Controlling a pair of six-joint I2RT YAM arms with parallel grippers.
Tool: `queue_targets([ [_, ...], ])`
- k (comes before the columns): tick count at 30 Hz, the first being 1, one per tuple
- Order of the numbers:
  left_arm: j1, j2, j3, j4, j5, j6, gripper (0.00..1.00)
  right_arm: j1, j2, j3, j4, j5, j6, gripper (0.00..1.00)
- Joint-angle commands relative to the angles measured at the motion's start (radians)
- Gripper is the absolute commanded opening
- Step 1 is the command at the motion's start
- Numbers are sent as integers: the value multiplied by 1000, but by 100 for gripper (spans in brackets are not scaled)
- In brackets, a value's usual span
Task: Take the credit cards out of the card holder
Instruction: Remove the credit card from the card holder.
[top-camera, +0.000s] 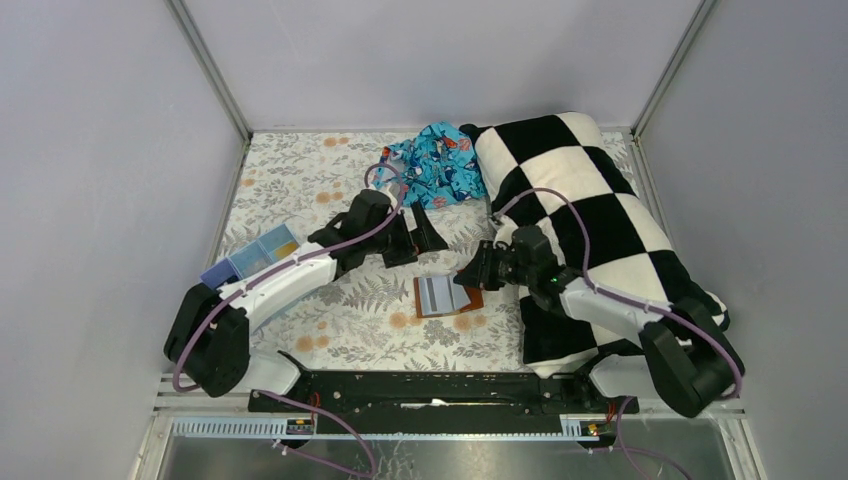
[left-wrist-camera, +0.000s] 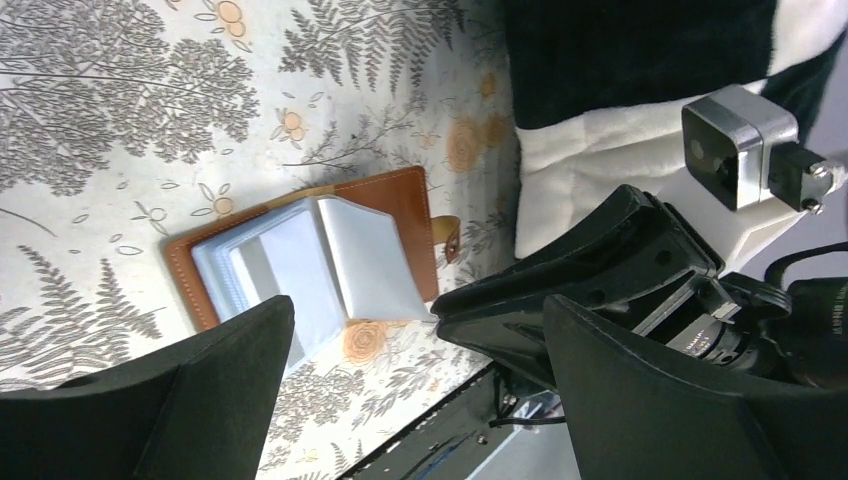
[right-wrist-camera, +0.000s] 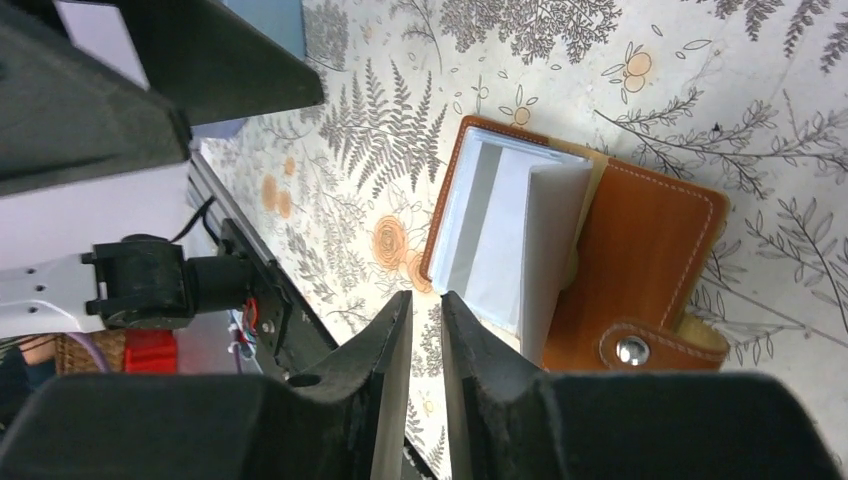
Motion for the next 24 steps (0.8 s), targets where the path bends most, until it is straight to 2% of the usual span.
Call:
queue_targets([
  [1,-3,33,53,-135,-31,84,99,27,106,114,-90,-5,-106,24],
  [6,-3,69,-5,-43,78,62,99,8,196,146,-178,202,-98,26],
  [13,-6,130,-5,14,120,60,99,-26,283,91,-168,271,-40,25],
  [24,-26,291,89,-35,212,102,99,-58,321,30,-138,309,-25,24],
])
